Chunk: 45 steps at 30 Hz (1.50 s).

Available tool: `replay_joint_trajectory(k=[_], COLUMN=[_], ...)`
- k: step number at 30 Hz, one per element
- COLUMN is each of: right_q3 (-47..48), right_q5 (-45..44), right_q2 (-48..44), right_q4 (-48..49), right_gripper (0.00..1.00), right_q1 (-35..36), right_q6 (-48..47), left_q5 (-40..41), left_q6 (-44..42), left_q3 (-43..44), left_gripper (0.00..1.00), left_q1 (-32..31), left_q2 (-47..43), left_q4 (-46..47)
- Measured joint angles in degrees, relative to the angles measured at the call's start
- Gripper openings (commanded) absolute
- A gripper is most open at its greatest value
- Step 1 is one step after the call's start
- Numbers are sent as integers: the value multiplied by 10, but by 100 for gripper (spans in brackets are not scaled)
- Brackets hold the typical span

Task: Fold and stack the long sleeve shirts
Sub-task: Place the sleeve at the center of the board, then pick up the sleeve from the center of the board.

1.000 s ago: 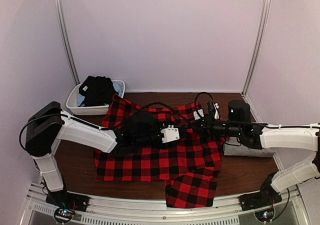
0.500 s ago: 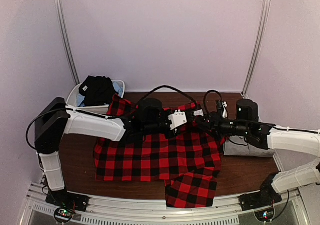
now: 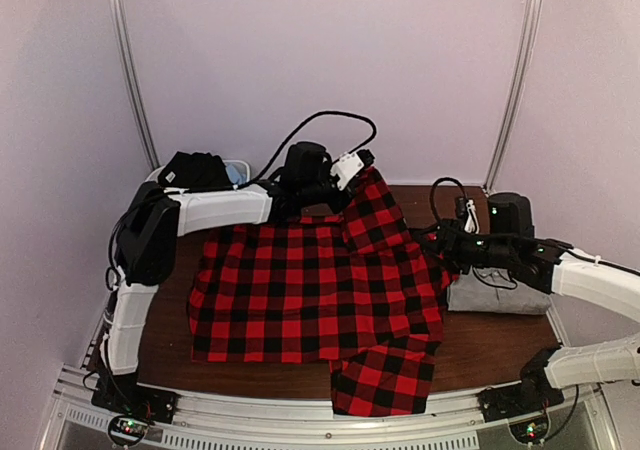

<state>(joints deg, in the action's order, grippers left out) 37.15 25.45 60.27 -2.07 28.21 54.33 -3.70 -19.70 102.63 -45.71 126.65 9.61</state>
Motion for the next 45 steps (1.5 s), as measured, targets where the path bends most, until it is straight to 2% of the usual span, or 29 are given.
replay_joint_trajectory(k=[2,3,5,7,10,12,18,23,28,32,38,45], right_q3=[0,0,-2,-4,-6,-8,-17,-39,-49,-62,-101,-136], right_q5=[-3,-5,-13,-20,-29,-36,-51,-61,-84,-94,-104,-122], right_q2=[-1,-2,-6,-13,-18,-18,-7,13,34,30,-32,-49], right_q4=[-7,-11,-19,-26,-33,-41,-75,-119,-177,-213,-253,-256], right_gripper=[58,58,58,58,58,58,59,60,60,61,61,58], right_q1=[0,0,-1,-1,-3,-3,-3,13,85,155,257,299], right_q6=[-4,-5,-10,-15,-21,-30,-66,-98,-118,-111,-54,-2], left_q5=[8,16,32,51,81,103,130,127,113,88,56,20], left_q6=[7,12,22,37,57,70,108,167,233,277,321,350], left_q3=[52,74,107,133,144,144,118,8,-122,-221,-339,-427], left_gripper=[8,16,44,67,87,96,98,98,98,98,98,98], left_q1=[10,14,21,27,33,35,35,35,35,35,35,30], left_q2=[39,58,89,117,137,139,102,-22,-162,-242,-297,-351], left_q4=[-26,-37,-57,-77,-99,-115,-149,-177,-177,-174,-179,-197])
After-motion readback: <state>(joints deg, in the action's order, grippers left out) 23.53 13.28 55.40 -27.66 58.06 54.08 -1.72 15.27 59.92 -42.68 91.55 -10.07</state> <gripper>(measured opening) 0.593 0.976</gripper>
